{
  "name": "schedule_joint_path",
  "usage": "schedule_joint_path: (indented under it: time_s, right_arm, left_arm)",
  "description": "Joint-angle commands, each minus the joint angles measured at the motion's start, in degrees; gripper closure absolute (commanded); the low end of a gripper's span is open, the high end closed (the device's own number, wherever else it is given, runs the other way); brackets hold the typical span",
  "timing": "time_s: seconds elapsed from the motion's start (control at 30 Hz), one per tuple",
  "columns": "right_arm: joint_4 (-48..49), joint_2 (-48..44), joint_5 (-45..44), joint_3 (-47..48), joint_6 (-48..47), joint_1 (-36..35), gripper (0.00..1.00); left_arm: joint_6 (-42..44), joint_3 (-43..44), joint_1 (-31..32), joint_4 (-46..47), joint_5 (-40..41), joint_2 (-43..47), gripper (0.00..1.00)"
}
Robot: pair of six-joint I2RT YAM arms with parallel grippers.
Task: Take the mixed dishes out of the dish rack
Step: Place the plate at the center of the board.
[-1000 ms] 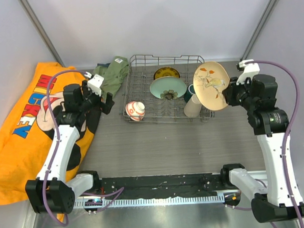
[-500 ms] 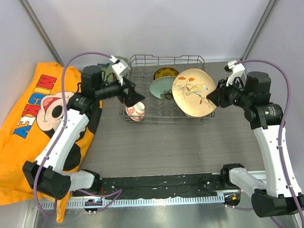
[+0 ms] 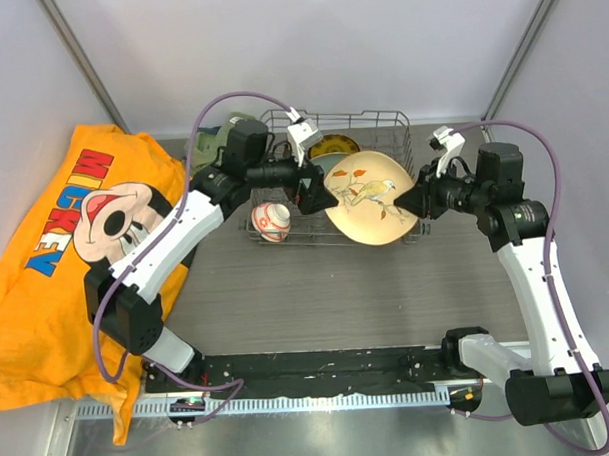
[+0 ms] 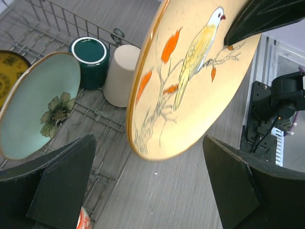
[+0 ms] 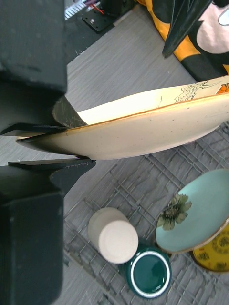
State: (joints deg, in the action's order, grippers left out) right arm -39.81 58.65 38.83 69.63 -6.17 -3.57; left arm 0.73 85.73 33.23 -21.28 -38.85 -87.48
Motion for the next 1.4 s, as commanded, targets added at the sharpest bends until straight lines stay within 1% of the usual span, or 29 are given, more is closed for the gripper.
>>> schedule_joint_path:
  time_s: [0.0, 0.13, 0.2, 0.23, 0.3, 0.33, 0.4, 0.43, 0.5, 0.53, 0.6, 0.63, 0.67, 0.77, 0.8, 0.87, 0.9, 0.97, 1.0, 1.1, 1.17, 1.23, 1.37]
  right_arm:
    - [10.28, -0.21, 7.14, 1.13, -0.15, -1.69, 0.99]
    - [10.54, 0.32, 8.89, 0.78, -0.85, -2.66, 0.99]
    - [11.07, 0.24, 10.03, 0.07, -1.03, -2.93, 0.99]
    - [11.51, 0.15, 10.21, -0.19, -1.21, -3.19, 0.99]
    - [11.69, 0.32, 11.18, -0.72, -1.65, -3.28, 0.99]
    - [11.69, 0.32, 11.44, -0.81, -1.91, -3.46, 0.99]
    - [11.77, 0.67, 11.44, -1.16, -2.17, -3.46, 0.99]
    - [11.60, 0.67, 11.44, -1.33, -2.61, -3.46, 0.99]
    - [11.60, 1.20, 11.79, -1.68, -2.96, -3.46, 0.99]
    - [11.60, 1.11, 11.88, -2.03, -3.14, -3.46, 0.99]
    - [11.60, 1.37, 11.97, -2.47, -3.76, -3.37, 0.98]
    - [11.60, 1.38, 12.06, -2.82, -4.02, -3.46, 0.96]
    - [11.43, 1.46, 12.06, -3.18, -4.46, -3.54, 0.93]
    - [11.25, 1.29, 11.88, -3.79, -4.98, -3.55, 0.89]
    - [11.07, 1.20, 11.71, -3.88, -5.16, -3.55, 0.83]
    - [10.63, 0.85, 11.36, -4.23, -5.51, -3.54, 0.78]
    - [10.37, 0.85, 11.18, -4.41, -5.86, -3.46, 0.72]
    - [10.11, 0.50, 11.18, -4.76, -6.13, -3.55, 0.63]
    - [9.93, 0.32, 11.09, -4.94, -6.30, -3.46, 0.56]
    - [8.88, -0.03, 10.66, -5.03, -6.92, -3.46, 0.47]
    - [8.09, -0.38, 10.57, -4.85, -7.62, -3.54, 0.37]
    - [7.47, -0.56, 10.48, -4.94, -8.15, -3.54, 0.32]
    - [6.77, -1.17, 9.43, -4.67, -8.41, -3.46, 0.29]
  left_arm:
    - [1.38, 3.65, 2.27, 2.03, 1.41, -2.69, 0.00]
    - [1.47, 4.53, 3.06, 2.47, 1.50, -4.80, 0.00]
    - [1.03, 4.79, 3.07, 2.56, 0.36, -5.50, 0.02]
    - [0.85, 4.79, 3.07, 2.56, -0.52, -5.68, 0.08]
    - [0.68, 4.53, 3.07, 2.47, -2.97, -5.77, 0.14]
    - [0.85, 4.27, 3.07, 2.38, -3.86, -5.68, 0.25]
    - [0.94, 3.65, 3.07, 2.38, -5.26, -5.33, 0.36]
    - [1.02, 3.39, 3.07, 2.47, -5.53, -5.16, 0.48]
    - [0.76, 2.43, 3.07, 2.73, -6.32, -4.63, 0.61]
    - [0.50, 1.99, 3.07, 2.99, -6.67, -4.10, 0.75]
    - [-0.29, 0.32, 3.07, 4.04, -7.20, -3.40, 0.86]
    - [-1.95, -0.21, 3.07, 5.10, -7.90, -2.61, 0.96]
    - [-2.48, -1.35, 3.07, 5.63, -8.17, -2.17, 1.00]
    - [-3.54, -3.28, 3.07, 6.69, -9.22, -0.59, 1.00]
    - [-3.89, -3.90, 3.07, 7.21, -9.14, -0.15, 1.00]
    - [-5.12, -6.00, 3.07, 9.05, -8.88, 1.25, 1.00]
    - [-5.65, -6.71, 3.07, 9.58, -8.87, 1.61, 1.00]
    - [-8.10, -8.73, 3.07, 11.86, -8.61, 2.92, 1.00]
    - [-8.81, -9.35, 3.07, 12.57, -8.26, 3.28, 1.00]
    - [-10.92, -11.72, 3.07, 13.89, -5.98, 4.94, 1.00]
    - [-11.37, -13.48, 2.98, 14.24, -3.70, 5.65, 1.00]
    - [-11.72, -14.62, 2.89, 14.51, -2.64, 6.62, 1.00]
    - [-13.38, -18.49, 2.10, 13.99, -2.63, 7.68, 1.00]
